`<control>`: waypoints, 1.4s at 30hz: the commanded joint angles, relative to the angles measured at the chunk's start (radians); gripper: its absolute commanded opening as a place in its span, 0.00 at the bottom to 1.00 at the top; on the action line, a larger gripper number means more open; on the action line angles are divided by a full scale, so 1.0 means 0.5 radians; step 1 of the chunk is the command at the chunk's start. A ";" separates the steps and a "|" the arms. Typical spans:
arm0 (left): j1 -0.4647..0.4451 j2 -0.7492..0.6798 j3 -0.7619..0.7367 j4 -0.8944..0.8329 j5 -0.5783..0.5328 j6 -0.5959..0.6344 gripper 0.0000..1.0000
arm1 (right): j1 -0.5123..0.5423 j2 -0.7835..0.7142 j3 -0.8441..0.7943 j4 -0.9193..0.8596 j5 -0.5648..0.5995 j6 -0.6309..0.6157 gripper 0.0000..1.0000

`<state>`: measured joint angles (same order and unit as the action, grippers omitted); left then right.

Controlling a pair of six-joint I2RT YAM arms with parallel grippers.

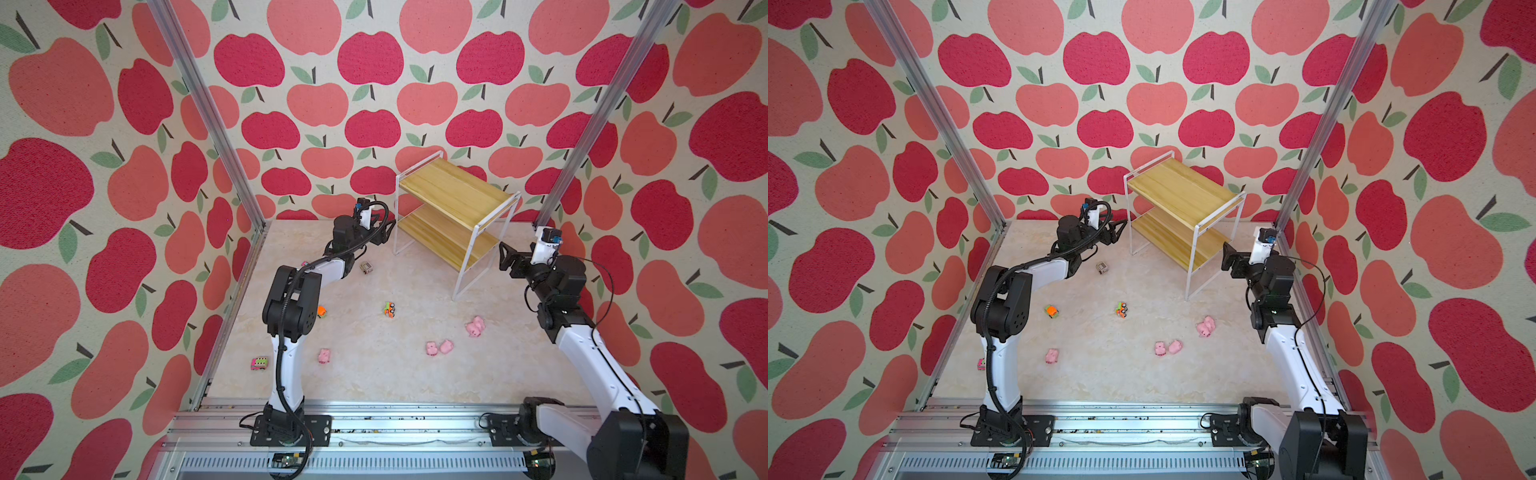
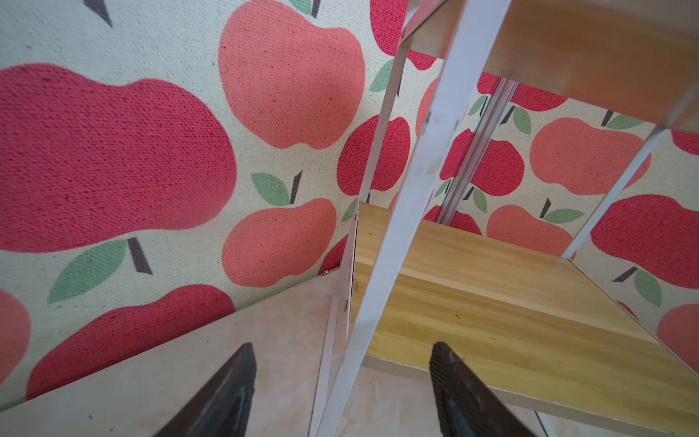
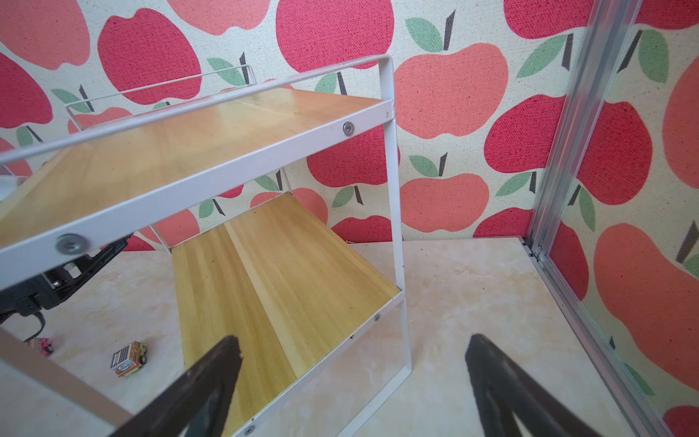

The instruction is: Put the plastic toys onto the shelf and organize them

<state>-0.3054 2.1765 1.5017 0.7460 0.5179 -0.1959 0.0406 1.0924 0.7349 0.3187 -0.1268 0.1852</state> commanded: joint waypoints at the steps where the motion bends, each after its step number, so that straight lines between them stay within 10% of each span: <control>1: -0.036 0.102 0.169 0.079 0.078 0.025 0.70 | -0.012 0.064 0.062 -0.017 -0.054 -0.007 0.96; 24: -0.073 0.378 0.568 0.132 0.067 0.034 0.19 | -0.046 0.375 0.280 0.118 0.040 0.114 0.94; 42: -0.062 -0.141 -0.017 0.120 -0.200 0.198 0.14 | -0.216 1.106 0.902 0.184 -0.239 0.558 0.86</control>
<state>-0.3454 2.2032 1.5227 0.7853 0.4625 -0.0414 -0.0677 1.5986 1.1225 0.4026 -0.2024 0.3992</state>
